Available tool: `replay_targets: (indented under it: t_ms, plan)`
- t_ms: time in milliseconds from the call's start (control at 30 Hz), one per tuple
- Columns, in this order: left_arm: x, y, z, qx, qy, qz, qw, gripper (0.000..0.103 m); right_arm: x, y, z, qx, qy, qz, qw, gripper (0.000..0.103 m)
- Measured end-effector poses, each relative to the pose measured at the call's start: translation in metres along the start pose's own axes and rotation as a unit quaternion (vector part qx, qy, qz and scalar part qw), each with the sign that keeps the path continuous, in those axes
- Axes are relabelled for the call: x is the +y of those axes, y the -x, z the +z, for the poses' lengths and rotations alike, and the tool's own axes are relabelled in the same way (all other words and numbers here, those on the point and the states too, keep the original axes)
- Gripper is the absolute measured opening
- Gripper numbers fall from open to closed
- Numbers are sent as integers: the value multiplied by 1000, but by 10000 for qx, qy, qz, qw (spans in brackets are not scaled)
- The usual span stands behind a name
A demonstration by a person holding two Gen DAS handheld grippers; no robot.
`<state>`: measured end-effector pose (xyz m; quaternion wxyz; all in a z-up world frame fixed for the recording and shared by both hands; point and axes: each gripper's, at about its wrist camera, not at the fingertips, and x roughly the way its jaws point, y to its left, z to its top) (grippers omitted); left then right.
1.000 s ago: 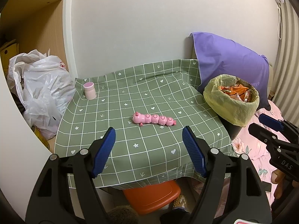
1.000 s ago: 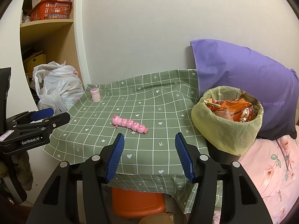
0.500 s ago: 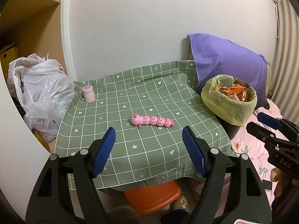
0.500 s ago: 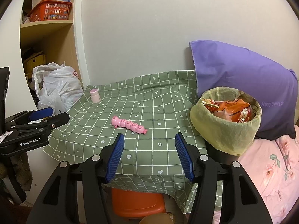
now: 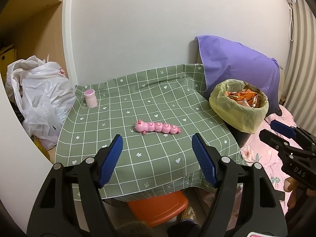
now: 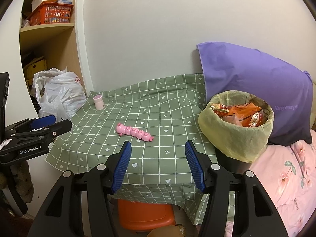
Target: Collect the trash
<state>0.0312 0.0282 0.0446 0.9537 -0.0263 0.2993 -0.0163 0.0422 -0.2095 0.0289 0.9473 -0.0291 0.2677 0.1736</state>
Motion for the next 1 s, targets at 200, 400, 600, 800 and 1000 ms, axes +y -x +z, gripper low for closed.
replay_targets:
  t_ms: [200, 400, 600, 800, 1000]
  plan:
    - [0, 0, 0, -2, -24, 23, 10000, 66, -1, 0, 0, 13, -9, -8, 10000, 53]
    - [-2, 0, -1, 11, -52, -24, 10000, 66, -3, -1, 0, 16, -21, 1, 10000, 53]
    - [-3, 0, -2, 25, -75, -80, 9999, 66, -2, -2, -1, 33, -52, -20, 10000, 53]
    - [0, -6, -3, 146, 50, -243, 9996, 66, -2, -5, -2, 79, -56, -61, 9999, 53]
    - [24, -36, -8, 497, 477, -254, 9973, 66, -1, -22, 8, 140, 136, 4, 9998, 53]
